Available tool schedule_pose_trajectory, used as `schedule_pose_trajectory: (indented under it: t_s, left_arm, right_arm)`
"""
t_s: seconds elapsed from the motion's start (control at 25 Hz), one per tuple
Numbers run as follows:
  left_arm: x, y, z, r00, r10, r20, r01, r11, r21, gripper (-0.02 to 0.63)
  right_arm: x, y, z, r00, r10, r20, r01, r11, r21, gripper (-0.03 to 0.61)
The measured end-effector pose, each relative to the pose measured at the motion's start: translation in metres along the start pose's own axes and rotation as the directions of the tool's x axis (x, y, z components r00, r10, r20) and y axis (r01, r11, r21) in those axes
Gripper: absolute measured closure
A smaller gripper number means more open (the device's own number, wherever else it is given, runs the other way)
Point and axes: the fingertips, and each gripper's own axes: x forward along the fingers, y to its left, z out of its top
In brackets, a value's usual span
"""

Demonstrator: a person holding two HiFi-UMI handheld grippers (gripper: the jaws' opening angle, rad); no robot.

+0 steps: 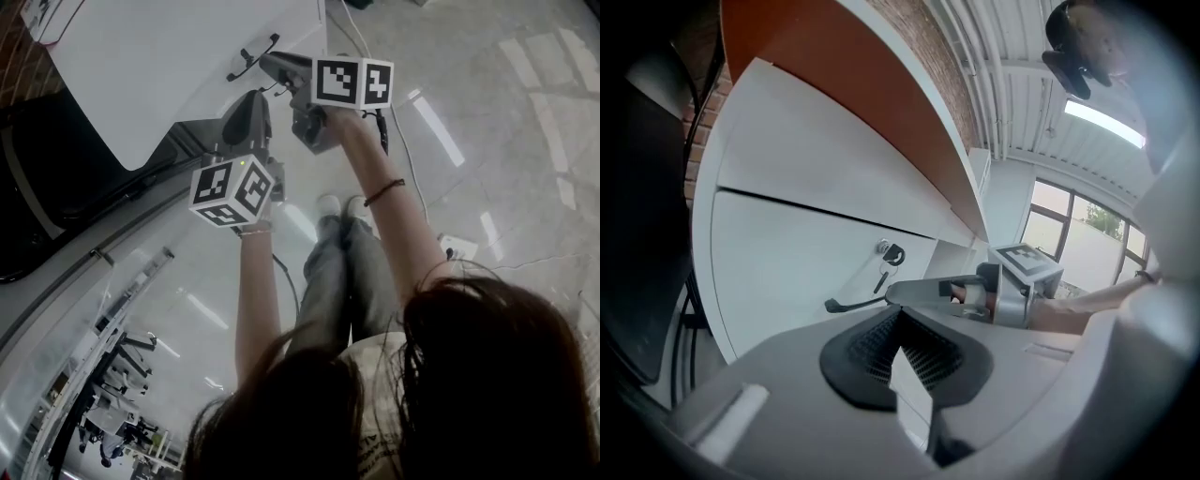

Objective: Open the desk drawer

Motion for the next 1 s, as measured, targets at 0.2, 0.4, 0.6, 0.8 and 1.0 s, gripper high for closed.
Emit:
schedule_pose_trajectory:
  t_s: [0.2,0.4,0.6,0.8,1.0]
  left_arm:
    - [0.002,0.004,-0.006,0.999,0.044,0.032,-0.045,0.998,0.033,0.615]
    - [0.001,0.012,-0.01,0.995,0.086,0.058,-0.089,0.995,0.046,0.615]
    - [-0.001,0.018,-0.012,0.991,0.113,0.078,-0.117,0.992,0.053,0.615]
    - [0.0,0.018,-0.01,0.987,0.124,0.098,-0.131,0.989,0.069,0.615]
    - [-0.001,0.018,-0.012,0.986,0.122,0.111,-0.131,0.988,0.076,0.617]
  right_arm:
    - [0.005,-0.01,-0.003,1.0,0.015,0.013,-0.016,0.999,0.048,0.506]
    - [0.009,-0.011,-0.003,0.997,0.071,0.044,-0.076,0.99,0.116,0.506]
    - [0.012,-0.004,0.002,0.987,0.132,0.088,-0.145,0.975,0.167,0.506]
    - [0.015,-0.004,0.006,0.984,0.145,0.106,-0.164,0.966,0.199,0.508]
    - [0.017,-0.007,0.007,0.981,0.14,0.137,-0.171,0.952,0.252,0.529]
